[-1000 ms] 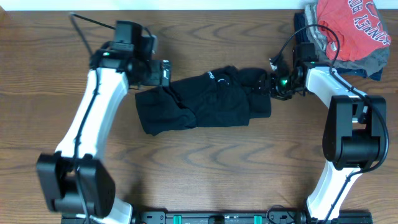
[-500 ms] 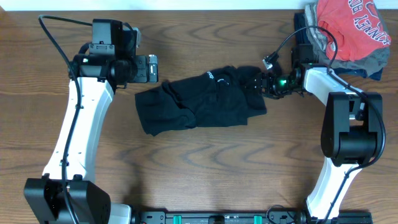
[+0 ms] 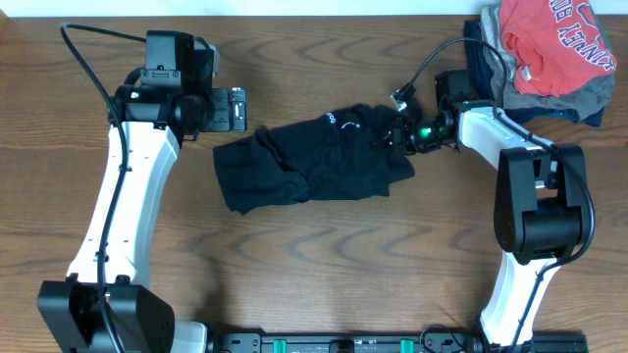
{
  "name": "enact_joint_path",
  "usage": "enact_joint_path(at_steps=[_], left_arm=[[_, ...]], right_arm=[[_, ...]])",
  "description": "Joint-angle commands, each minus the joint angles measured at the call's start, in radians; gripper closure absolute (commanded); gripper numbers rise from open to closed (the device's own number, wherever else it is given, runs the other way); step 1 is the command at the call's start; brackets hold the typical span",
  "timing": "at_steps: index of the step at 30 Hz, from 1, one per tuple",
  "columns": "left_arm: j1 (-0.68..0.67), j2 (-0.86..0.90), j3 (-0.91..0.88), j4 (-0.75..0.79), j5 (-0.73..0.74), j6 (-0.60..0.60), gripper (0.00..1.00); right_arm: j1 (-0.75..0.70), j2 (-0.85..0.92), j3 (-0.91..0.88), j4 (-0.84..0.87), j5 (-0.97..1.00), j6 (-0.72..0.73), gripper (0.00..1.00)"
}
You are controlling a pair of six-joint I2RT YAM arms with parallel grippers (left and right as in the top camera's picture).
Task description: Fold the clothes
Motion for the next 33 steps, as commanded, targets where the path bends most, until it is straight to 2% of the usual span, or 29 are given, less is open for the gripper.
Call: enact_joint_path(at_steps=[1,12,18,25,33], left_arm=[[0.009,-0.016,0.02,-0.009,-0.047,0.007,0.02],[0.085,-0.016,0.02,-0.032,-0.047,0.007,0.02],[0.113,-0.016,0.02,-0.035,-0.046,0.007,0.02],[0.113,-0.015,0.02,-0.036,-0.046,0.006,0.02],[0.113,-0.015,0.019,-0.047,-0.046,0.006,0.02]], right_arm=[[-0.009,0.006,-0.003,-0.003,0.087,0.026,0.99],[-0.16,-0.148,0.075,-0.206,0.291,-0.024,0.99],[-0.162,-0.291,0.121,-0.303,0.38,-0.039,0.99],[-0.044,-0.37,0.127,-0.319,0.404,-0.031,0.99],[0.22,-0.318,0.127,-0.29,0.563,0.039,0.99]])
